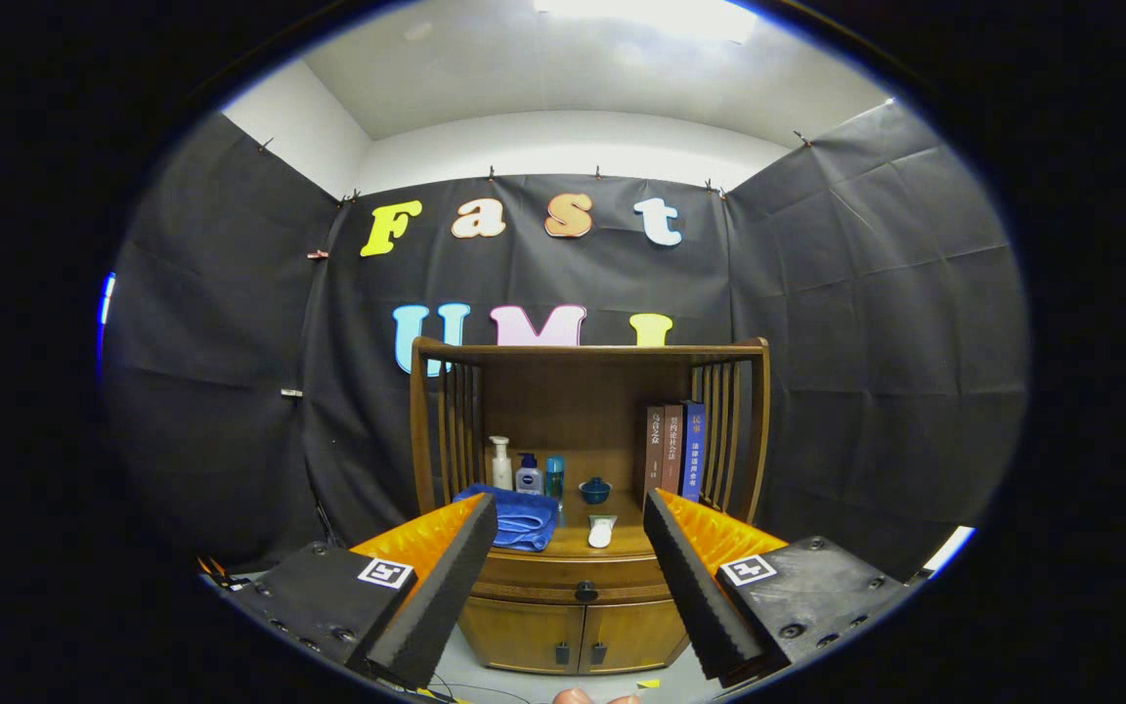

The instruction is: Pull open the drawer, take out the items inside it, and place them on the countertop above the cabinet.

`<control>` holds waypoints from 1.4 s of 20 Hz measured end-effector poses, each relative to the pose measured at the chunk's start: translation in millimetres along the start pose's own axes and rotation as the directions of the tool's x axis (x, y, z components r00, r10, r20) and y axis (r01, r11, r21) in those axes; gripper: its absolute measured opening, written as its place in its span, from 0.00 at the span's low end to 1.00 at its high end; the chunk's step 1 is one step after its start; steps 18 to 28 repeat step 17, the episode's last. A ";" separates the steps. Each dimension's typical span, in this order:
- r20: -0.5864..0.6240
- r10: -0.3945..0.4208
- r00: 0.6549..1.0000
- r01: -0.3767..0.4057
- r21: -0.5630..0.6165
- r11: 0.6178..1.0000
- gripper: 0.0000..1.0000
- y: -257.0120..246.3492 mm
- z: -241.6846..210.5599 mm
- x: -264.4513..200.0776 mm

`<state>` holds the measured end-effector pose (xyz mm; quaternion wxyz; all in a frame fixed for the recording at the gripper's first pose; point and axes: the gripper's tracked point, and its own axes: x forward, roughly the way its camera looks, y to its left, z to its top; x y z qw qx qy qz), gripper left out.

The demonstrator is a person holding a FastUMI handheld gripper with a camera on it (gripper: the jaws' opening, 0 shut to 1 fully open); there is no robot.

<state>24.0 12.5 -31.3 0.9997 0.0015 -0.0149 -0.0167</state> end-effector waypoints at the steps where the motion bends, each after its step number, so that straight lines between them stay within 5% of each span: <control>1: 0.000 0.002 1.000 -0.002 -0.002 1.000 0.98 1.0 -0.3 -1.3; 28: 0.004 -0.025 1.000 0.025 0.020 0.999 0.98 -10.2 0.6 -5.0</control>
